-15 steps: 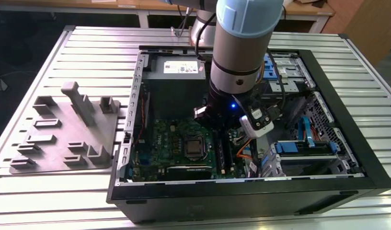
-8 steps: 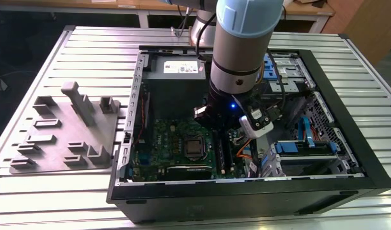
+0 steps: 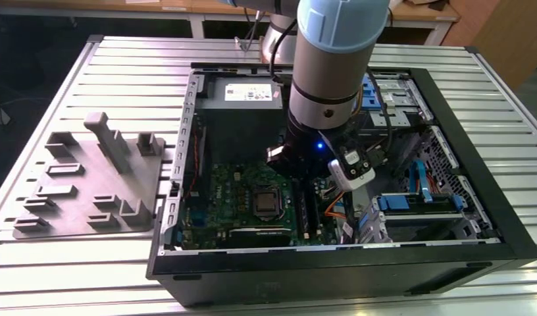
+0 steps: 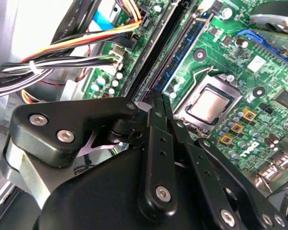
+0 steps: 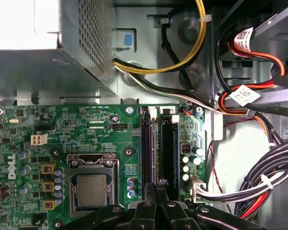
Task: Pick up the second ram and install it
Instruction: 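Insert the second ram into the second slot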
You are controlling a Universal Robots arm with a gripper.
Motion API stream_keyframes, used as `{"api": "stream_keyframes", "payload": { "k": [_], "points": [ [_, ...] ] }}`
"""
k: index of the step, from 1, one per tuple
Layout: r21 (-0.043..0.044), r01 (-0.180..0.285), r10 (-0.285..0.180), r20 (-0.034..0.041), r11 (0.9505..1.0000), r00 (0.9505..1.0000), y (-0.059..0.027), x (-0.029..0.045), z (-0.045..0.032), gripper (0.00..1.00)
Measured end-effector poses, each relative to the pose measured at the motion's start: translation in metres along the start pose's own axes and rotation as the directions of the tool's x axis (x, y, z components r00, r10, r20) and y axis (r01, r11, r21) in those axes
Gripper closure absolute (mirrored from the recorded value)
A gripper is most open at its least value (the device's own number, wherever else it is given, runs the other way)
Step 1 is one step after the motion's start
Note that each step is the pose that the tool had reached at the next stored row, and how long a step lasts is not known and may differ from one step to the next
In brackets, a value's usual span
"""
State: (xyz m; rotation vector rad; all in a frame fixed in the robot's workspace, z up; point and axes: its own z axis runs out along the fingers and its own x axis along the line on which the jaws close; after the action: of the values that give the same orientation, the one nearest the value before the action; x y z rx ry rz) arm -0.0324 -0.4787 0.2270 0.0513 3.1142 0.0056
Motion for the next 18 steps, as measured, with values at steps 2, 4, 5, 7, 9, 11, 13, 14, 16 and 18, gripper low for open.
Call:
{"api": "stream_keyframes", "payload": {
  "k": [2, 4, 5, 7, 9, 11, 13, 14, 16, 18],
  "points": [
    [-0.0003, 0.0, 0.0, 0.0001, 1.0, 1.0, 0.0001, 0.0, 0.0013, 0.89],
    [0.0001, 0.0, 0.0, 0.0, 1.0, 1.0, 0.0, 0.0, 0.0022, 0.89],
    [0.0002, 0.0, 0.0, -0.0001, 1.0, 1.0, 0.0, 0.0, 0.0023, 0.89],
    [0.0, 0.0, 0.0, 0.0, 1.0, 1.0, 0.0, 0.0, 0.003, 0.89],
    [-0.0002, 0.0, 0.0, 0.0, 1.0, 1.0, 0.0001, 0.0001, 0.0045, 0.89],
    [0.0001, 0.0, 0.0, -0.0001, 1.0, 1.0, 0.0, 0.0001, 0.0054, 0.89],
    [0.0003, 0.0, 0.0, -0.0001, 1.0, 1.0, 0.0, 0.0001, 0.0055, 0.89],
    [0.0002, 0.0, 0.0, -0.0001, 1.0, 1.0, 0.0, 0.0001, 0.0055, 0.89],
    [-0.0004, 0.0, 0.0, 0.0001, 1.0, 1.0, 0.0, 0.0001, 0.0064, 0.89],
    [-0.0001, 0.0, 0.0, 0.0, 1.0, 1.0, 0.0, 0.0002, 0.0078, 0.89]
  ]
}}
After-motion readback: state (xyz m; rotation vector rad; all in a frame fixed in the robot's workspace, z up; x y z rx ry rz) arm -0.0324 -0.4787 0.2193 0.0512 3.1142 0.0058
